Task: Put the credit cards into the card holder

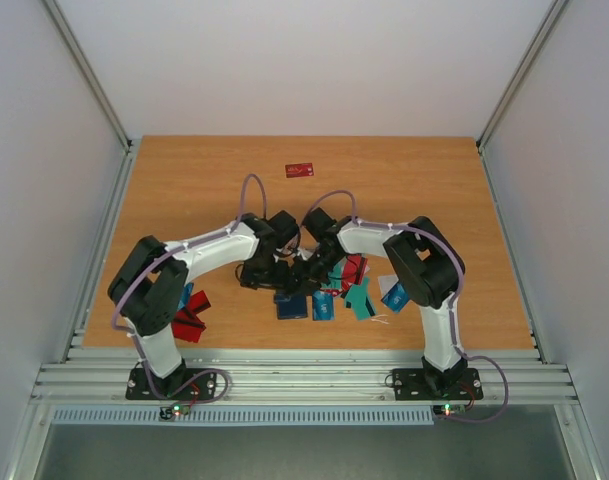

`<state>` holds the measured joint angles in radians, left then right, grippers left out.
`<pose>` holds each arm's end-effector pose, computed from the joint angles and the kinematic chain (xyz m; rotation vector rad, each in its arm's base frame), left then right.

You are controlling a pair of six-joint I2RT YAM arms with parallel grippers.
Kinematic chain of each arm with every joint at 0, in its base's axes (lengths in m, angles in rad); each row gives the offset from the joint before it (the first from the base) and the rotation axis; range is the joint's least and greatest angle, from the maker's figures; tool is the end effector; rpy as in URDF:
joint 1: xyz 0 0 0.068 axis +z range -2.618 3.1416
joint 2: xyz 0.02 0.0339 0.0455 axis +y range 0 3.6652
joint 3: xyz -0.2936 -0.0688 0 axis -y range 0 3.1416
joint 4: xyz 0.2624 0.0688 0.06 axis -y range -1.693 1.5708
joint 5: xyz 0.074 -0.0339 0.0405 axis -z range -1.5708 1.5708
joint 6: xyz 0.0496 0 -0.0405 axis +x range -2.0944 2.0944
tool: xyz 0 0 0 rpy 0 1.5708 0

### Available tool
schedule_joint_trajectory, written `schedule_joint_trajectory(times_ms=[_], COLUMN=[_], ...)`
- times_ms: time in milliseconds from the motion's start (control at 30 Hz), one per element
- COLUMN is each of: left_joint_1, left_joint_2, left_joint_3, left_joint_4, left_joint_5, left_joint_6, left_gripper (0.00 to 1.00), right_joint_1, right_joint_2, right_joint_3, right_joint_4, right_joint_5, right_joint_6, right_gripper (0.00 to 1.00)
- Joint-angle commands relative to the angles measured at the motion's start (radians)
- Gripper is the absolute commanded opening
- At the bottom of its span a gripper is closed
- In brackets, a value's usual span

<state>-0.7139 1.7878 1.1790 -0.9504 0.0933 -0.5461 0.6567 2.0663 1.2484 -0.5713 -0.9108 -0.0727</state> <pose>0.2496 -0.2223 0.1760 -0.2601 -3.0824 0.1273 0.2942 0.2762 0.1186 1.0862 -2.5042 -1.3504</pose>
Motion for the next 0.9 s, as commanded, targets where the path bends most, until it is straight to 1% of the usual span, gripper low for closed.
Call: schedule_joint_trajectory(times_ms=[0,133,333,367,467,500,600,633,767,867], left_joint_1=[-0.011,-0.011,-0.009,-0.009,0.0,0.007,0.044,0.067,0.163,0.226], left_joint_2=[-0.097,-0.184,-0.35,-0.382,-0.479,-0.515,-0.617,-0.647,-0.774,-0.8], left_joint_3=[0.067,0.019,-0.11,-0.134,-0.179,-0.188,-0.198,-0.2,-0.205,-0.206], left_joint_4=[-0.064,-0.032,0.064,0.08,0.092,0.095,0.092,0.091,0.128,0.153], left_joint_5=[-0.032,-0.012,-0.009,-0.014,-0.081,-0.089,-0.174,-0.192,-0.262,-0.375], left_joint_6=[0.016,0.03,0.026,0.028,0.041,0.048,0.097,0.112,0.216,0.283], left_gripper=[0.69,0.71,0.75,0.75,0.84,0.87,0.98,0.99,0.99,0.99], right_joint_1=[0.007,-0.004,-0.012,-0.014,-0.022,-0.026,-0.034,-0.036,-0.052,-0.101], right_joint_2=[-0.096,-0.214,-0.442,-0.48,-0.64,-0.688,-0.794,-0.822,-0.915,-0.966], right_joint_3=[0.015,-0.017,-0.167,-0.187,-0.238,-0.247,-0.232,-0.216,-0.135,-0.092], right_joint_4=[-0.095,-0.126,-0.121,-0.122,-0.128,-0.133,-0.182,-0.205,-0.281,-0.298], right_joint_5=[0.127,0.161,0.29,0.325,0.442,0.463,0.534,0.577,0.783,0.868], right_joint_6=[-0.024,-0.032,-0.021,-0.021,-0.023,-0.031,-0.059,-0.067,-0.11,-0.162], right_gripper=[0.24,0.35,0.55,0.62,0.81,0.85,0.95,0.98,0.99,0.99])
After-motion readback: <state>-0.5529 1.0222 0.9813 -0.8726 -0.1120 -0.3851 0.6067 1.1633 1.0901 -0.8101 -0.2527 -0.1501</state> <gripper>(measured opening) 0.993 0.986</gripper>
